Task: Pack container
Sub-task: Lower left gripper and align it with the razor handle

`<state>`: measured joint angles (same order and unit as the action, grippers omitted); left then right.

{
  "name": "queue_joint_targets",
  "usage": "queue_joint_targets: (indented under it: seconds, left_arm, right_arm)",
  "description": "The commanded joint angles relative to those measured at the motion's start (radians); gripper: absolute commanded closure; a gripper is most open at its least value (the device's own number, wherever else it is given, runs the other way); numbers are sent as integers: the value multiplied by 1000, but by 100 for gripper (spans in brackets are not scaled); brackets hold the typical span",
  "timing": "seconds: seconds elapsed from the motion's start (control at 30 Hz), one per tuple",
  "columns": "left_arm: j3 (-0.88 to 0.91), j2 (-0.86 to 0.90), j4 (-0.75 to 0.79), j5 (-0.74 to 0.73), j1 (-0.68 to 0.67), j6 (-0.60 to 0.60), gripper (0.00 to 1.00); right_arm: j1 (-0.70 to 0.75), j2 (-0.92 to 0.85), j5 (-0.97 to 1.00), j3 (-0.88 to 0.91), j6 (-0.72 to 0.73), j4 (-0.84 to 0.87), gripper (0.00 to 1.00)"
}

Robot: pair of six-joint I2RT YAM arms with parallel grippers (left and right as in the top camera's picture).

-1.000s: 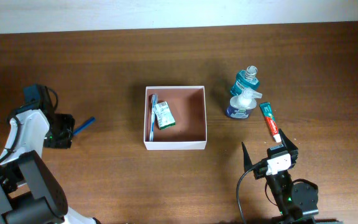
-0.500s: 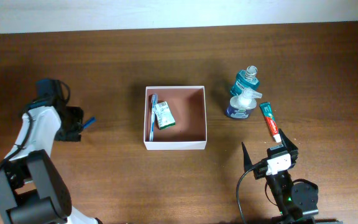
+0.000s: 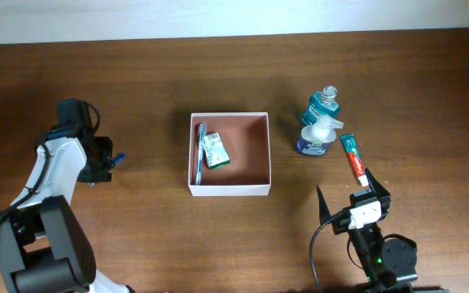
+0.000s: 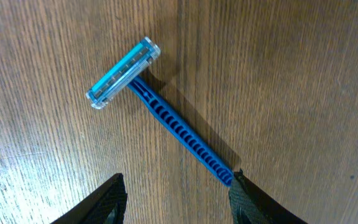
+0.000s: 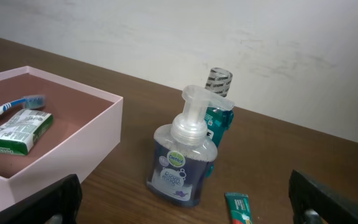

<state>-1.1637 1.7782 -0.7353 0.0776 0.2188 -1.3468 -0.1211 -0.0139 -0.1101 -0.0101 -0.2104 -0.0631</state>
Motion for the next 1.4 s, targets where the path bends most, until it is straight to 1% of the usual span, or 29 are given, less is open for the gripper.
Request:
queue_joint_targets:
  seconds: [0.0, 0.17, 0.3, 0.47, 0.77, 0.9, 1.0, 1.1, 1.13, 1.17, 1.27, 1.3, 1.37]
  left_arm:
    - [5, 34, 3, 37, 0, -30, 46]
    - [5, 98, 24, 50, 0, -31, 46]
    - [5, 129, 39, 50, 0, -56, 46]
    - [5, 131, 83, 51, 0, -55, 45]
    - [6, 139, 71, 74, 0, -54, 45]
    - [6, 139, 71, 80, 0, -54, 44]
    - [6, 146, 71, 80, 0, -54, 38]
    - [6, 162, 69, 77, 0, -51, 38]
    - [6, 169, 67, 77, 0, -50, 39]
    - [6, 177, 63, 76, 0, -47, 43]
    - [6, 197, 61, 65, 0, 1, 62]
    - [6, 198, 61, 66, 0, 20, 65]
    - [5, 197, 62, 78, 0, 64, 66]
  right_arm:
    - [6, 10, -2, 5, 1, -5, 2]
    - [6, 10, -2, 5, 1, -4, 2]
    - [6, 10, -2, 5, 1, -4, 2]
    - [6, 10, -2, 5, 1, -5, 2]
    - [6, 10, -2, 5, 1, -4, 2]
    - [6, 10, -2, 5, 1, -5, 2]
    - [6, 10, -2, 5, 1, -4, 2]
    - [6, 10, -2, 5, 1, -4, 2]
    - [6, 10, -2, 5, 1, -5, 2]
    - [6, 10, -2, 5, 1, -4, 2]
    - [6, 10, -2, 5, 1, -5, 2]
    - [6, 10, -2, 5, 1, -5, 2]
    - [6, 10, -2, 5, 1, -4, 2]
